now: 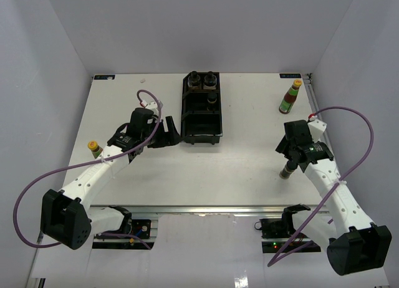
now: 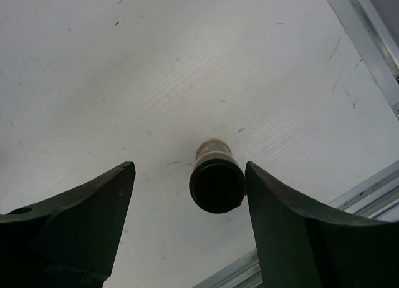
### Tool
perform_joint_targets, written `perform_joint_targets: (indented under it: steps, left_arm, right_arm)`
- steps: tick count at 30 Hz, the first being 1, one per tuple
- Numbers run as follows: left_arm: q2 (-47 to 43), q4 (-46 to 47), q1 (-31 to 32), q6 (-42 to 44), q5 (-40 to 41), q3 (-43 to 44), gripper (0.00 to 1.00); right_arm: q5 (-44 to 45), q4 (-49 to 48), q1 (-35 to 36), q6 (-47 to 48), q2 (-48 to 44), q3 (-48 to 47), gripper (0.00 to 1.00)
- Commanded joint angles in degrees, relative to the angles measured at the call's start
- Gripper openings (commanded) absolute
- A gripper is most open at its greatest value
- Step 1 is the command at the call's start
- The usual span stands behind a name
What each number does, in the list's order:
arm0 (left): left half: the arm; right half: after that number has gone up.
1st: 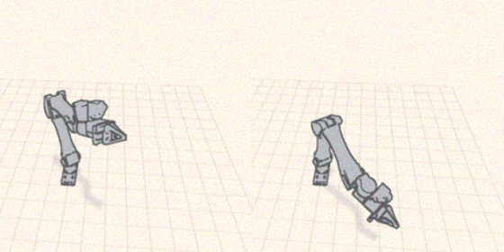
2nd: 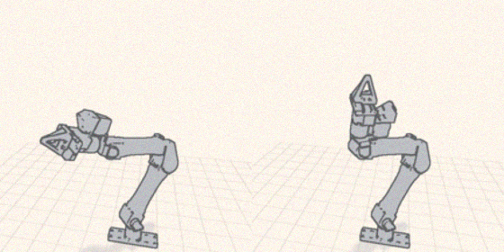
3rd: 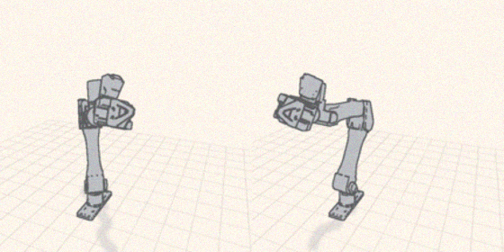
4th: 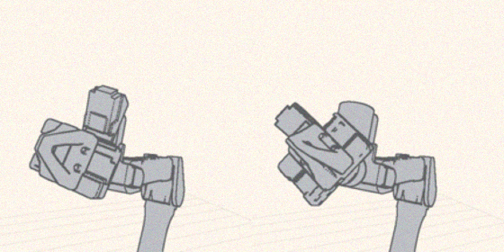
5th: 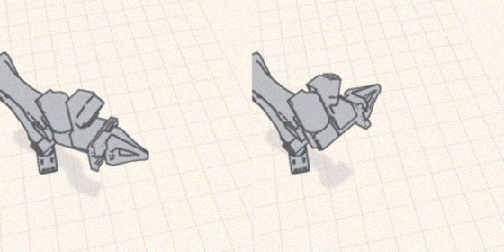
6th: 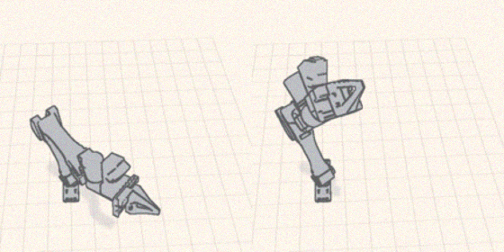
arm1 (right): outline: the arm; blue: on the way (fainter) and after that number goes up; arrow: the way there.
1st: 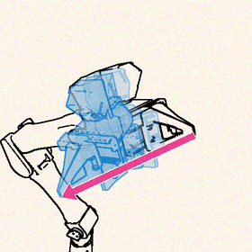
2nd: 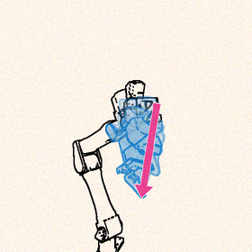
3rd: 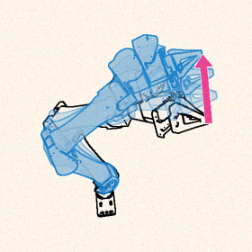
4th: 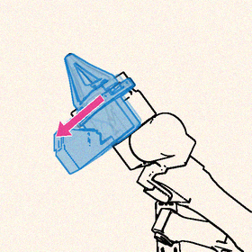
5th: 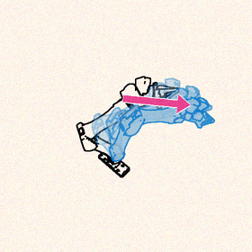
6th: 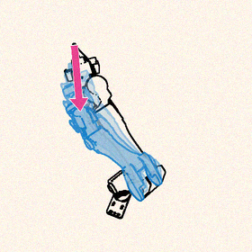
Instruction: Organize the condiment bottles
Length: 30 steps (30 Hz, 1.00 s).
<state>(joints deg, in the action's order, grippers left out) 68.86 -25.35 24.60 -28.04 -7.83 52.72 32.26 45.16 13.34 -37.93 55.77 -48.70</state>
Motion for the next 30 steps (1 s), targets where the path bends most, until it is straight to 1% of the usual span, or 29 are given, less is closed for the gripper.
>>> perform_joint_targets:
  steps: [1,10,16,21,27,30]
  left_arm:
    - [-1.02,0.93,0.19,-0.94,-1.45,-0.94,0.87]
    - [-1.54,-0.68,0.19,-0.25,0.20,-1.29,0.86]
    - [-1.48,-0.67,0.19,-0.07,0.48,-1.11,0.86]
    - [-0.93,-0.92,0.19,0.09,0.18,-0.78,0.86]
    - [-1.50,-1.16,0.19,0.11,0.20,-0.54,0.86]
    - [-1.94,-1.71,0.11,0.18,0.26,-0.32,0.87]
  right_arm:
    - [-2.12,-0.43,-0.17,-1.96,-2.53,3.45,0.77]
    - [-0.93,0.28,-0.24,-5.33,-2.58,7.30,0.75]
    - [1.73,-0.67,-0.24,-5.73,-1.91,7.81,0.72]
    - [1.48,-1.83,-0.33,-6.08,-0.69,8.60,0.69]
    - [2.33,-2.40,-0.33,-6.82,-1.24,9.87,0.67]
    - [2.87,-2.78,-0.41,-7.06,-1.44,10.77,0.64]
